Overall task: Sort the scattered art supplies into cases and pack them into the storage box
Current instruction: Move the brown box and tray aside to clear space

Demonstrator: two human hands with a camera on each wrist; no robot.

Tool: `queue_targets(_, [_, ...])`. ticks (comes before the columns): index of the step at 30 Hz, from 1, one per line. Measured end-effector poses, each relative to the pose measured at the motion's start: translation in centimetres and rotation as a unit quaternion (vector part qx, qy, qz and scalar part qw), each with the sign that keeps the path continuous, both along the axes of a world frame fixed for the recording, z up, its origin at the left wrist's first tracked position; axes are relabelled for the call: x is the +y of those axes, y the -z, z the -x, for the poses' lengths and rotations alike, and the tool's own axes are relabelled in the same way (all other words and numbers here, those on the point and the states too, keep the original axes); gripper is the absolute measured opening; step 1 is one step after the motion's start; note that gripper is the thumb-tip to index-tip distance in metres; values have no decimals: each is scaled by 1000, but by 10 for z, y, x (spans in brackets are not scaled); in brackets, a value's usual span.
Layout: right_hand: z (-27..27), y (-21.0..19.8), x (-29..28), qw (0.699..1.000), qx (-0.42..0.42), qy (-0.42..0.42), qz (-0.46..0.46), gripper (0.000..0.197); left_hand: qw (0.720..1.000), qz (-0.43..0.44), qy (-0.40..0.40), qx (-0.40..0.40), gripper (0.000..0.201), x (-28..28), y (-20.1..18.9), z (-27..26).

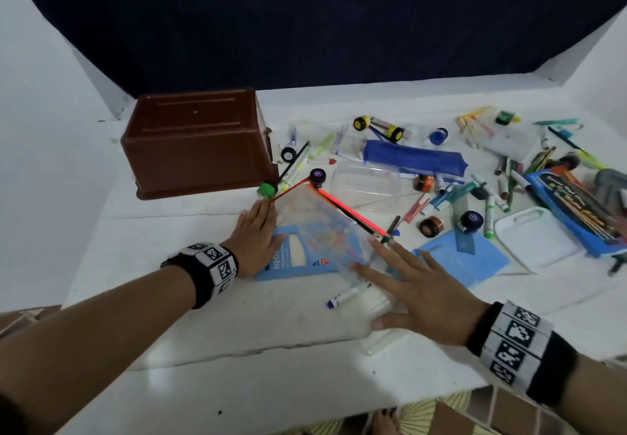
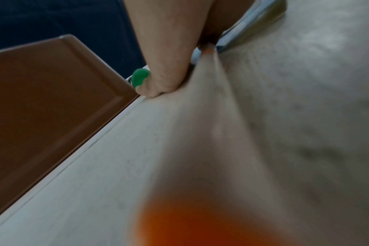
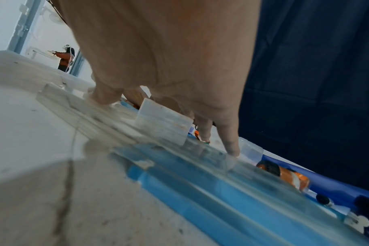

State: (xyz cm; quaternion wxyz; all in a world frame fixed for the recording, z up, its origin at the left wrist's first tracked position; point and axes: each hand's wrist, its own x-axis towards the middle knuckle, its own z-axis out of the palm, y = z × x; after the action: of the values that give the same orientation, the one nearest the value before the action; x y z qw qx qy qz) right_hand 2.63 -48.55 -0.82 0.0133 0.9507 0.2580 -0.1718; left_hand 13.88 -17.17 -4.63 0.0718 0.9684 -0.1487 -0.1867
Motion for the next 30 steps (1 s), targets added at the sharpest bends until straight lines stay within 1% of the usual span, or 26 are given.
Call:
queue_targets(3, [-9,1,-3,1000,5,13,0,90,999,40,-1,9,71,-2,-4,-13])
queue_targets(6, [-13,-2,-4,1000,11,18,-13,93,991,128,5,48,74,5,-12,-21])
queue_targets(8, [-12,-4,-4,1000,14,18,-19,95,979,188,-20,79,81,17,-20,-17])
queue_targets(9, [-12,-5,-4,1000,13,14,-21,95,977,194,-33,78,88,25,-21,-13])
queue_targets(10, [-12,-5,-4,1000,13,10,-22,95,984,160,-37,67,90,33,-25,-4])
queue_targets(12, [-12,-3,-5,1000,10,5,-24,95,995,74,-59,29,85,47,-30,22])
queue_targets(13, [-13,-1,-5,1000,8,2,-26,94,996,49,-71,32,84,54,-31,37])
queue_targets(14, [-14,0,-6,1000,7,-1,-31,95,995,31,-84,53,85,57,-39,57])
queue_targets(15, [-16,1,-7,999,5,-3,-37,95,993,16,-87,82,87,61,-37,71])
queue_targets(17, [-19,3,-8,999,0,-8,-49,97,990,-11,-74,122,93,65,-33,97])
queue_targets(19, [-21,5,-9,998,3,-12,-58,99,992,-2,-59,109,101,72,-22,109])
queue_targets(22, [-24,5,-10,997,18,-16,-76,101,993,46,-72,87,103,71,-12,106])
queue_targets(25, [-28,2,-9,997,22,-7,-74,103,988,53,-105,104,100,60,-14,82])
queue_targets(27, [-31,0,-9,998,4,-1,-55,99,988,50,-102,108,109,52,-16,63])
queue_targets(30, [-37,-8,-6,997,-49,5,-64,88,991,64,-60,99,132,40,-17,38])
